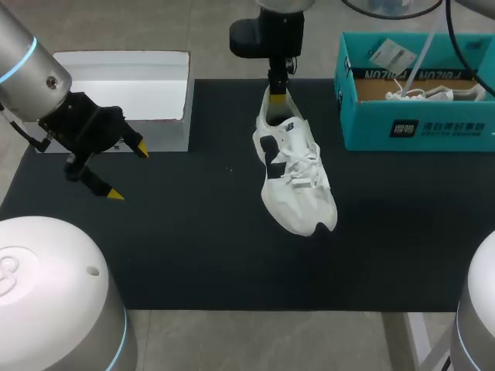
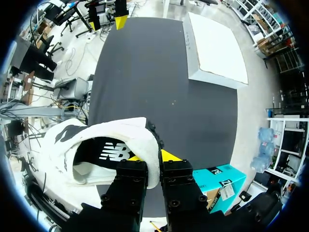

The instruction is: Take the shoe out of the shoebox, open the shoe tongue, remove and reinsert the insole, then place the shoe into the shoebox

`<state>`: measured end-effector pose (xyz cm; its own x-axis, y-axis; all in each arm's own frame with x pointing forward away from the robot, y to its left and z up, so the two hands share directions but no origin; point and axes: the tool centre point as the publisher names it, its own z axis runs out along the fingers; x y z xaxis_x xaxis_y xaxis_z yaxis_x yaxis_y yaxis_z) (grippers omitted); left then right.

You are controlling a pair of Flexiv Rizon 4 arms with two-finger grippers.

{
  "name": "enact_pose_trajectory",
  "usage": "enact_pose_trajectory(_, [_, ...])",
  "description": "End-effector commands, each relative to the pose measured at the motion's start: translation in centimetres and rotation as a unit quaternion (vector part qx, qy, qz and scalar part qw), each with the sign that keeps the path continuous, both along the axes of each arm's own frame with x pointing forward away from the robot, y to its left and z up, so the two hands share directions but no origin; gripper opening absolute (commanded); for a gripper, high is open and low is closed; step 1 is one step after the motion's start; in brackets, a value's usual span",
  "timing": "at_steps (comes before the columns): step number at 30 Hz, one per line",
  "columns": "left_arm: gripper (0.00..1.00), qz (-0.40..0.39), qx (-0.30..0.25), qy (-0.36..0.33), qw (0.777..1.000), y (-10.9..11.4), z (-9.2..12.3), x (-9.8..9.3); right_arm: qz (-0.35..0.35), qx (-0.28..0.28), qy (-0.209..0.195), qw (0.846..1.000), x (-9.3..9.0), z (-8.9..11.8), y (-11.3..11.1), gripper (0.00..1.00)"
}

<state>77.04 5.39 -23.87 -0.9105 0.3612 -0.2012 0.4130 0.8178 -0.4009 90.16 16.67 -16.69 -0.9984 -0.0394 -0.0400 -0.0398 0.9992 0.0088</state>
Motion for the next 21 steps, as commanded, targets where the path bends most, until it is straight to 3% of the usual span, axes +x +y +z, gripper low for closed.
enact_pose_trajectory(1, [1.00,0.000,0.001,0.000,1.000,0.0,0.0,0.0,0.007,0.003,0.005,1.000,1.7,0.8,-3.6,0.00])
enact_pose_trajectory(6, [1.00,0.000,0.001,0.000,1.000,0.0,0.0,0.0,0.007,0.001,0.004,1.000,5.0,1.4,-9.7,0.00])
enact_pose_trajectory(14, [1.00,0.000,0.001,0.000,1.000,0.0,0.0,0.0,-0.019,0.033,-0.031,0.999,11.2,1.4,-20.2,0.00])
enact_pose_trajectory(21, [1.00,0.000,0.001,0.000,1.000,0.0,0.0,0.0,-0.039,0.022,-0.048,0.998,16.4,2.3,-27.2,0.00])
